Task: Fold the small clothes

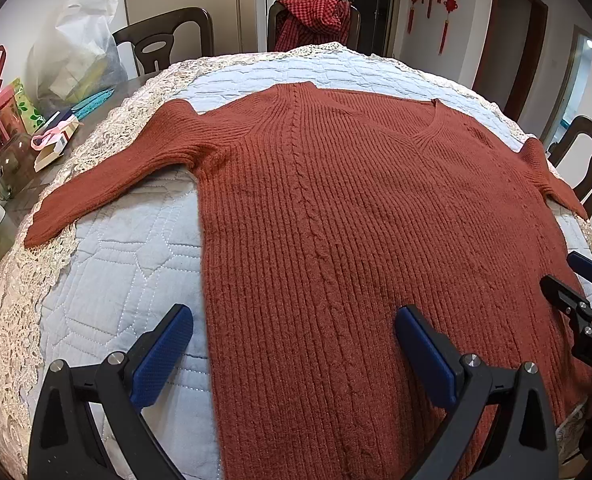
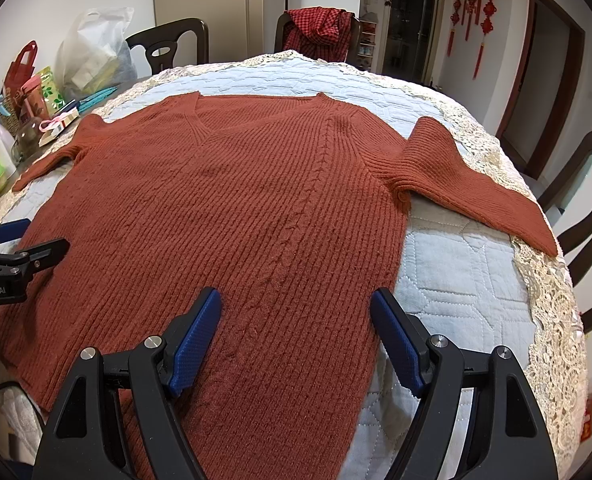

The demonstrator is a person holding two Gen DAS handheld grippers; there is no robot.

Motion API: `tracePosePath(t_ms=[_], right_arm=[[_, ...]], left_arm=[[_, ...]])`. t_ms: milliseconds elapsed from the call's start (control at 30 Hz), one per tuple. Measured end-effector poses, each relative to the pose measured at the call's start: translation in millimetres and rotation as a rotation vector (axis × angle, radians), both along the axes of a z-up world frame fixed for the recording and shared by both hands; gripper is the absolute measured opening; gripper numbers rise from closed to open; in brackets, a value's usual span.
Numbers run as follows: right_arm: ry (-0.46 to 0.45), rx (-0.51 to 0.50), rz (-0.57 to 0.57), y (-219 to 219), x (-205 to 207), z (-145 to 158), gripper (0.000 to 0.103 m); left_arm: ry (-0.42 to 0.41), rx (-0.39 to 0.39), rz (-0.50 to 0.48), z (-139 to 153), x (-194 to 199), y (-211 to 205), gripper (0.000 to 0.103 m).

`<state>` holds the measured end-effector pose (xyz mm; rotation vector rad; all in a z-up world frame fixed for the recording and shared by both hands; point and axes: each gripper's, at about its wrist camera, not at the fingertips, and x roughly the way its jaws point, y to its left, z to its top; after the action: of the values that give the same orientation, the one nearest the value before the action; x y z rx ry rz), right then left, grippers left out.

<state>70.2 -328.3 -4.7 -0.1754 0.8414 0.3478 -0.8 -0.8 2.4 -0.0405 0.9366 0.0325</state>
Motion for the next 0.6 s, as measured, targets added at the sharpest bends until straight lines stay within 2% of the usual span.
tracePosePath(t_ms=[600], right_arm=[[0.006,0.005,-0.001,-1.6,0.9,-1.0,0.077]], left_arm=[[0.003,0.002,0.002,-2.9,-0.4,0.2,0.103]])
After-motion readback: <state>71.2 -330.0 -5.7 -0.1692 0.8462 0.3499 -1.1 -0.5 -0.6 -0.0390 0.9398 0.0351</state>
